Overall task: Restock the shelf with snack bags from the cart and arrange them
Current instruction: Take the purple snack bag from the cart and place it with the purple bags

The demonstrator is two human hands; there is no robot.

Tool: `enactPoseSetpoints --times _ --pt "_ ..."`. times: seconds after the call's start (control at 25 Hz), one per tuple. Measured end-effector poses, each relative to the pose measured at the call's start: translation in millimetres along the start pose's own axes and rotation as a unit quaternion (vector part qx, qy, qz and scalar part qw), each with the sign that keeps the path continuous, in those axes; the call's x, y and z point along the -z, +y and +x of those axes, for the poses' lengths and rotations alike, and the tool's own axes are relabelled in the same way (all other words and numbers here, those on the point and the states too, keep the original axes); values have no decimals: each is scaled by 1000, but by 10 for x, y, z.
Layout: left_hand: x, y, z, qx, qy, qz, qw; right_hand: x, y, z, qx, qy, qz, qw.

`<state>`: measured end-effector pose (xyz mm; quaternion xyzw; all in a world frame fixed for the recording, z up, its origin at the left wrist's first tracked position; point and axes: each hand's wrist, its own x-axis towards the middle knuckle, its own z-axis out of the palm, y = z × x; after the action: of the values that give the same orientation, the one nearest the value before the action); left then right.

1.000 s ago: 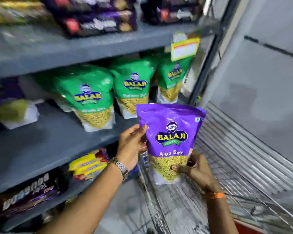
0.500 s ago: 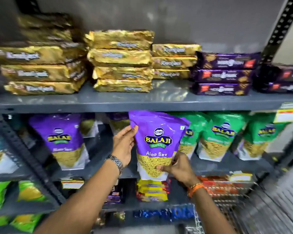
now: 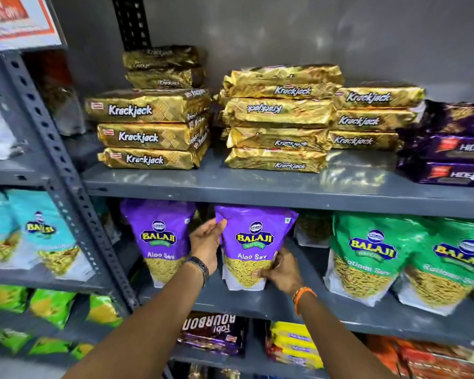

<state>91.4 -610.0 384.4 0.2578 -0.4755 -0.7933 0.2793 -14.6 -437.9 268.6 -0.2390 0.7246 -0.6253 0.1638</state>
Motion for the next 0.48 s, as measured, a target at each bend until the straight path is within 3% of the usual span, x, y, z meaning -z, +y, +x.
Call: enactPoseSetpoints --times 0.12,0.24,0.36,0.48 --pt "140 -115 155 -10 4 -13 1000 -44 -293 -77 3 29 91 995" --pt "285 -255 261 -19 -21 26 999 48 -705 -1 66 143 175 972" --pt "586 -663 280 -16 -62 165 984 165 -940 120 110 201 152 961" --pt "890 -1107 287 -7 -116 311 943 200 -981 197 128 206 116 963"
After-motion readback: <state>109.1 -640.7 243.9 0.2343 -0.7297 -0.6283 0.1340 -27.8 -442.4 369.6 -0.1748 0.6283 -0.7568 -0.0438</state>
